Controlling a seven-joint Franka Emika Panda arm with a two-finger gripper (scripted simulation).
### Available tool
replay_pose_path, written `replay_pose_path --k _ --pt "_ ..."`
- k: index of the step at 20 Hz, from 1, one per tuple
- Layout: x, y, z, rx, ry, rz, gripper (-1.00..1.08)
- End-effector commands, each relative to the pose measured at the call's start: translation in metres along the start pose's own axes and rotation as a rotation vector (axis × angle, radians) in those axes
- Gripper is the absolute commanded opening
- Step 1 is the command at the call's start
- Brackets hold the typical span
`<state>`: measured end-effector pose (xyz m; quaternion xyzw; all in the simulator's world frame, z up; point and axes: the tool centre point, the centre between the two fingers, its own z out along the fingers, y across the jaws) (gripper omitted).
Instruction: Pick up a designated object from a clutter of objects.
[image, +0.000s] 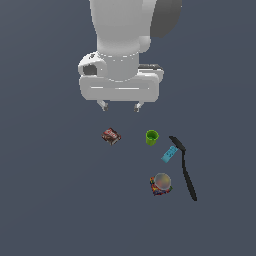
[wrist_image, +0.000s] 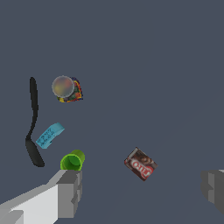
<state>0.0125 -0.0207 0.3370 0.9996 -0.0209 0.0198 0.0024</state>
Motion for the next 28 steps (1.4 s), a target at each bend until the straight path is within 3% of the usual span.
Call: replay_pose_path --k 1,9,18,28 --pt "0.007 -0.005 0.007 -0.002 -0.002 -0.01 1.0" --pt "0.044 -0.034 0.044 -0.009 -0.01 -0.06 1.0" --pt "0.088 -0.083 0.112 -0.01 -0.021 -0.136 1.0" --pt "0.115 -0.136 0.191 0.001 -0.033 -0.208 1.0"
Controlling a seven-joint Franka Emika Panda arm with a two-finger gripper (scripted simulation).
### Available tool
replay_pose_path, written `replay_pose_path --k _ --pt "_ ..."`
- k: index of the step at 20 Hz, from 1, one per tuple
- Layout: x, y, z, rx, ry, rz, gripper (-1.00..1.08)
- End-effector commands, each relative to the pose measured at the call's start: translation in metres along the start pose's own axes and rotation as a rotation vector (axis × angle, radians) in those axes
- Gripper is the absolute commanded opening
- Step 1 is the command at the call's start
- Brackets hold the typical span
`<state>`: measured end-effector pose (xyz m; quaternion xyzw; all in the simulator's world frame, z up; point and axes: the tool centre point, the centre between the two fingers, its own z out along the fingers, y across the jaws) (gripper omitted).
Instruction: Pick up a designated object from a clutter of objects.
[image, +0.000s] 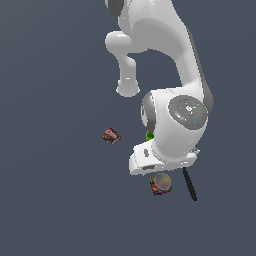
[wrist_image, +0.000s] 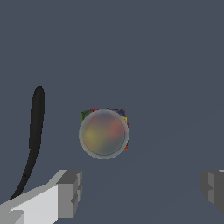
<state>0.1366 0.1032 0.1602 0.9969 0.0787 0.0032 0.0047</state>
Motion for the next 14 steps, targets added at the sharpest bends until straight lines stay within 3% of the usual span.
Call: replay_pose_path --k 1,14 --pt "0.007 -0.01 0.016 0.003 -0.001 -0.014 1.0" --pt "0.017 -0.03 0.051 0.01 -0.007 -0.041 1.0"
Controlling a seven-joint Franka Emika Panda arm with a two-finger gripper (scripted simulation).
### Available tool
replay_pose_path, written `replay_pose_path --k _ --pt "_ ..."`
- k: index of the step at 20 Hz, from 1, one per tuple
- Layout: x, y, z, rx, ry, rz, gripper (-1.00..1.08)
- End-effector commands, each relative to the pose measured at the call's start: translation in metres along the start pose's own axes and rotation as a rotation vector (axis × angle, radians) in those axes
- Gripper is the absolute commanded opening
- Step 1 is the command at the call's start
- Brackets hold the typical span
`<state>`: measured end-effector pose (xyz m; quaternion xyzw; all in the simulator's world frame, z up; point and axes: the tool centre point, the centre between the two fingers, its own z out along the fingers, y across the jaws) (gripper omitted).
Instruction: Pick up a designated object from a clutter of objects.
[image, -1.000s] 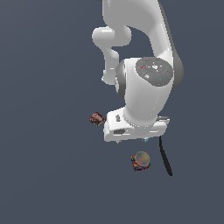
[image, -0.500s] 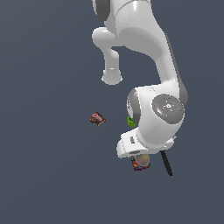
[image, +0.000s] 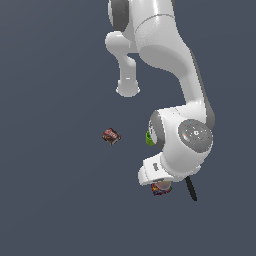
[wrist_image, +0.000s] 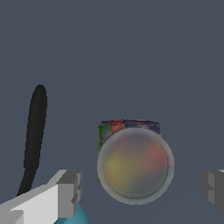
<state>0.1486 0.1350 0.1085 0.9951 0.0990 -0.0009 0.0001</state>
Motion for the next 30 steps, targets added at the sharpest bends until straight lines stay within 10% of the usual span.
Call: replay_pose_path --k 1,18,19,30 --pt "0.0 0.0 0.0 0.0 0.001 0.0 1.0" --pt "0.001 0.0 0.051 0.0 0.002 0.0 1.0" --pt "0.001 0.0 0.051 0.0 0.002 0.0 -1.0" --pt "0.0 0.0 0.051 0.0 0.0 -0.001 -1.0"
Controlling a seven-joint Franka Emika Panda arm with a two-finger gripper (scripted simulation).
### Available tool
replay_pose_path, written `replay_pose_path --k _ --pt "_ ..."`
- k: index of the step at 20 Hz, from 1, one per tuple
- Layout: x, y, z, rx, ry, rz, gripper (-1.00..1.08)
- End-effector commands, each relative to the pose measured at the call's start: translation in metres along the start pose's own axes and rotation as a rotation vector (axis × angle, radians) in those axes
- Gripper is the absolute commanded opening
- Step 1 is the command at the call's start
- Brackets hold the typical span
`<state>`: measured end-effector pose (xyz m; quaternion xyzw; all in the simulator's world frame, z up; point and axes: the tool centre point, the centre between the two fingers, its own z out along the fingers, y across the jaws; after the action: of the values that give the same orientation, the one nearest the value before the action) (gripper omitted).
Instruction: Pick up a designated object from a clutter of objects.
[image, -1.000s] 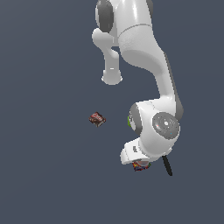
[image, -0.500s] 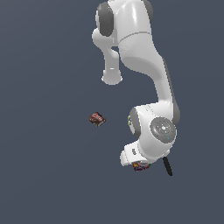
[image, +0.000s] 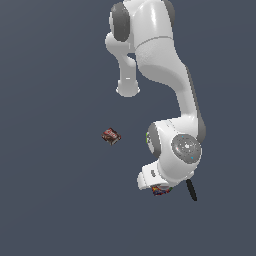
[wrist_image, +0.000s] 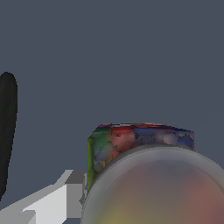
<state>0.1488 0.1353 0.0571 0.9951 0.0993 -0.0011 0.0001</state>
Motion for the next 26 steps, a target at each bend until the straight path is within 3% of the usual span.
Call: replay_pose_path --k 1,13,26 --pt "0.0 0.0 -0.001 0.0 0.0 0.0 -1.0" --pt "-0.022 0.008 -0.031 0.0 0.0 0.0 -1.0" --pt "-0.083 0.03 -0.118 0.0 0.001 0.0 -1.0"
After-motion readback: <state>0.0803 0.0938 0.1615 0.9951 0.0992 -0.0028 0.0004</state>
